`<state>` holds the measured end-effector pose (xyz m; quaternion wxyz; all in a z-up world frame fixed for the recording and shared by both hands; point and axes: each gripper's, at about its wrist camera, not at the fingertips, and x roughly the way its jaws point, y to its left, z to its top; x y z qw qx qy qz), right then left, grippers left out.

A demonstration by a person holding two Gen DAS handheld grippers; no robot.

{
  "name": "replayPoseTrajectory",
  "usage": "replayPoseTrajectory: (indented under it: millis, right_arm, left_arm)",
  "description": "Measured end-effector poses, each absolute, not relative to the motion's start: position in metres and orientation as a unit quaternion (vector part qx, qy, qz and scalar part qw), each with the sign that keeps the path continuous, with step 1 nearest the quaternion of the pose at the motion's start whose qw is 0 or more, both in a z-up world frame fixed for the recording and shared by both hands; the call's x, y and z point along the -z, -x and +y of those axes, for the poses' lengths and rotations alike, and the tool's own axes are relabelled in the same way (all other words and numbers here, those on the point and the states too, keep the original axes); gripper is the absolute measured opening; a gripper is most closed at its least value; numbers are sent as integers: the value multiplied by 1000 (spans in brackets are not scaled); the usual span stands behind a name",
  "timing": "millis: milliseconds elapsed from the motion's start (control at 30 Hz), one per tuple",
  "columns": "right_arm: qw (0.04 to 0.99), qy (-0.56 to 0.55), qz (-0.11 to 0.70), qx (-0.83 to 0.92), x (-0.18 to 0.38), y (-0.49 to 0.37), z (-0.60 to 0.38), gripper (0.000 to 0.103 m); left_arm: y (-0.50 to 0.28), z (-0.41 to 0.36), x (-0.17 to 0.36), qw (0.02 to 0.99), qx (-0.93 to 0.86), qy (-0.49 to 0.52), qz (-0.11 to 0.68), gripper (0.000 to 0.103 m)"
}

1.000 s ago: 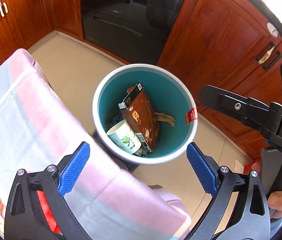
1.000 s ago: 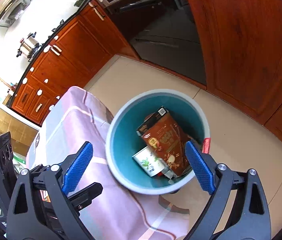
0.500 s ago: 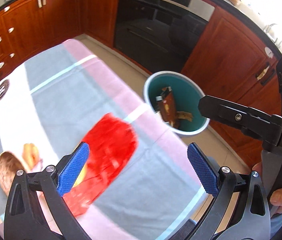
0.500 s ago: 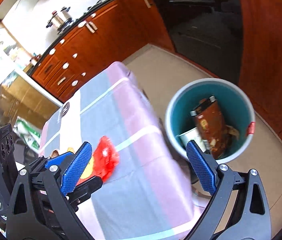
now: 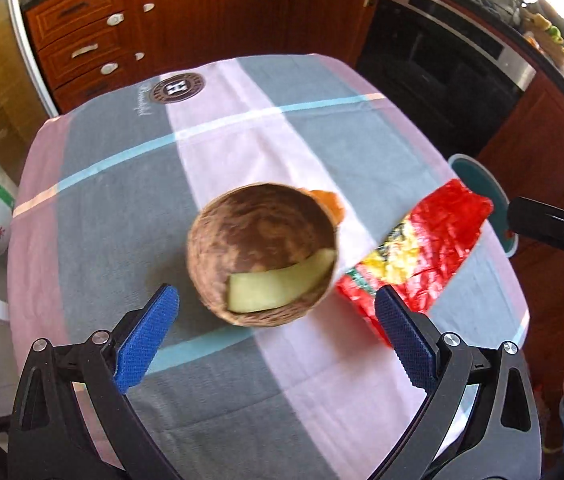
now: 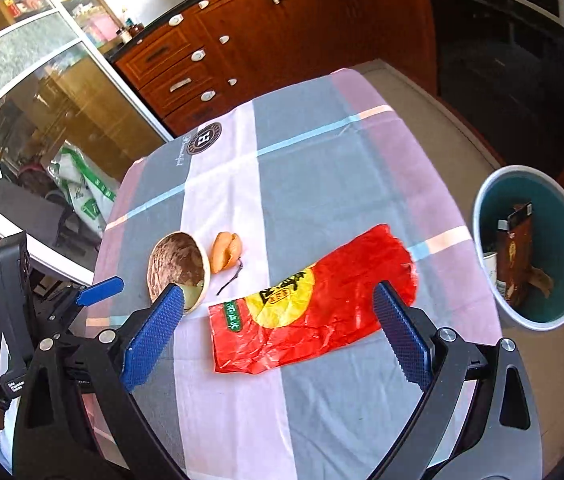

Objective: Collect trash
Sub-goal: 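Move both open tools back over the table toward the coconut bowl, then grasp the coconut-shell bowl rim with the left tool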

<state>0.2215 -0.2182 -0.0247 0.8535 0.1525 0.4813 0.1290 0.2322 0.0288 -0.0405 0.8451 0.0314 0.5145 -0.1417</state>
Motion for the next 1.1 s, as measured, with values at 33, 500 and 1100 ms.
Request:
replayPoseTrajectory:
  millis: [33, 500, 1100]
  right_arm:
    - [851, -149, 486, -133, 28, -224, -211, 91]
    - [819, -109, 531, -187, 62, -256, -146, 79]
    - [812, -89, 540, -203, 74, -272, -109, 26]
  left_arm:
    - [-232, 38, 45, 845, 133, -36, 517, 99]
    - [-246, 62, 90, 831, 114, -92, 537, 100]
    - [-243, 58, 91, 835, 176, -57, 518, 62]
